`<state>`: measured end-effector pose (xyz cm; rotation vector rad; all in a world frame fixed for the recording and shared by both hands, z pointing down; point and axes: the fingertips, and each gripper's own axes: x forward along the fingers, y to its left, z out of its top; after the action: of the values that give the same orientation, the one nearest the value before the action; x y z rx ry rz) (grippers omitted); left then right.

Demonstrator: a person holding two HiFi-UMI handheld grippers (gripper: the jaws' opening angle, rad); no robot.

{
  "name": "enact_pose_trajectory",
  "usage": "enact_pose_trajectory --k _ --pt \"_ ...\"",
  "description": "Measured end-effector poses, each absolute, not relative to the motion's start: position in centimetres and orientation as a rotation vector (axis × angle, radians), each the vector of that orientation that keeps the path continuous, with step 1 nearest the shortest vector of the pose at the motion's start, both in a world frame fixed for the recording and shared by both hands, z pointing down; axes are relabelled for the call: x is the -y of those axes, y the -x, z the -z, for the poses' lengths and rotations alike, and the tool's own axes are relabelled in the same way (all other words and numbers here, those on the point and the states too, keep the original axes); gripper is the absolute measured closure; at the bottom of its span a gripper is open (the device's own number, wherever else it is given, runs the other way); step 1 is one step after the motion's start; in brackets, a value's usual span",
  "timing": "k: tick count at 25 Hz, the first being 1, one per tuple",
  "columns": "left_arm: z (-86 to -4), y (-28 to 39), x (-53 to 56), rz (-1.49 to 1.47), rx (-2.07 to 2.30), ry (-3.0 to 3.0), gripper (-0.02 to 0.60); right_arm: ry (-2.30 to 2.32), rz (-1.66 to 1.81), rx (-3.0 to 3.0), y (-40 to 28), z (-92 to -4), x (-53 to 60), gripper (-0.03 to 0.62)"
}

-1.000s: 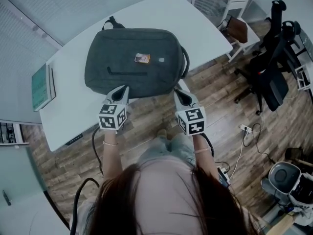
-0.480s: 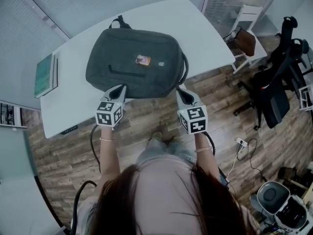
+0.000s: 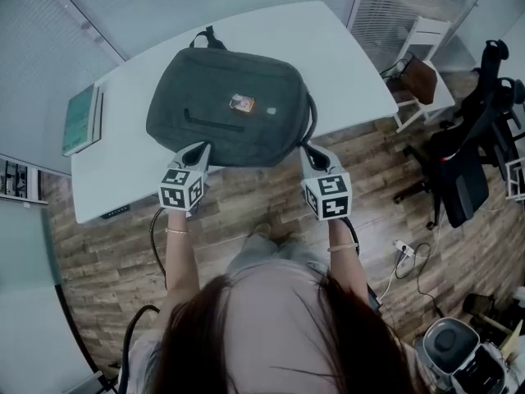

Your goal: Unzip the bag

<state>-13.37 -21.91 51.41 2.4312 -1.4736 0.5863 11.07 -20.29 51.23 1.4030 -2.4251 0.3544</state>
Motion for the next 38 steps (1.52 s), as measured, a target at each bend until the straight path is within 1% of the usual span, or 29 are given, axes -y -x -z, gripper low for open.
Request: enact_pose_trajectory --k 14,18,19,20,21,22,27,29,32,38 --pt "-51.5 13.5 22.1 -0.581 1.499 -2.412 0.571 -1.337 -0.372 2.456 -11.5 -51.1 22.0 0.585" --pt "-50.9 13.7 22.3 -0.485 1.528 -2.369 0.568 -1.326 -0.39 2.471 -11.2 -50.9 21.9 0.585" --pt "-50.7 13.7 22.3 -0.457 1.532 -2.362 0.564 -1.321 -0.393 2.473 -11.0 -50.8 21.8 0.585" --pt "-50.5 13.5 22.3 -0.438 1.532 -2.363 0.543 -1.317 -0.396 2.475 -10.9 -50.8 21.7 0.585" --pt "-50.2 13.3 22.2 -0.426 1.531 -2.369 0.508 -1.313 -0.395 2.476 -10.9 -50.8 21.5 0.585" --pt "-49.9 13.1 22.0 -0.422 1.533 -2.377 0.492 -1.308 -0.392 2.477 -10.8 -50.8 21.4 0.585" --pt "-48.8 12.0 21.3 -0.434 1.541 -2.427 0.486 -1.267 -0.378 2.484 -10.0 -50.7 20.3 0.585" --pt "-48.3 11.2 20.8 -0.41 1.511 -2.449 0.486 -1.249 -0.38 2.492 -9.6 -50.7 19.9 0.585" --pt "-48.3 9.6 19.9 -0.416 1.443 -2.477 0.467 -1.224 -0.384 2.503 -9.0 -50.7 19.1 0.585" --pt "-47.8 6.9 17.9 -0.393 1.355 -2.523 0.462 -1.153 -0.388 2.534 -7.3 -50.5 17.4 0.585"
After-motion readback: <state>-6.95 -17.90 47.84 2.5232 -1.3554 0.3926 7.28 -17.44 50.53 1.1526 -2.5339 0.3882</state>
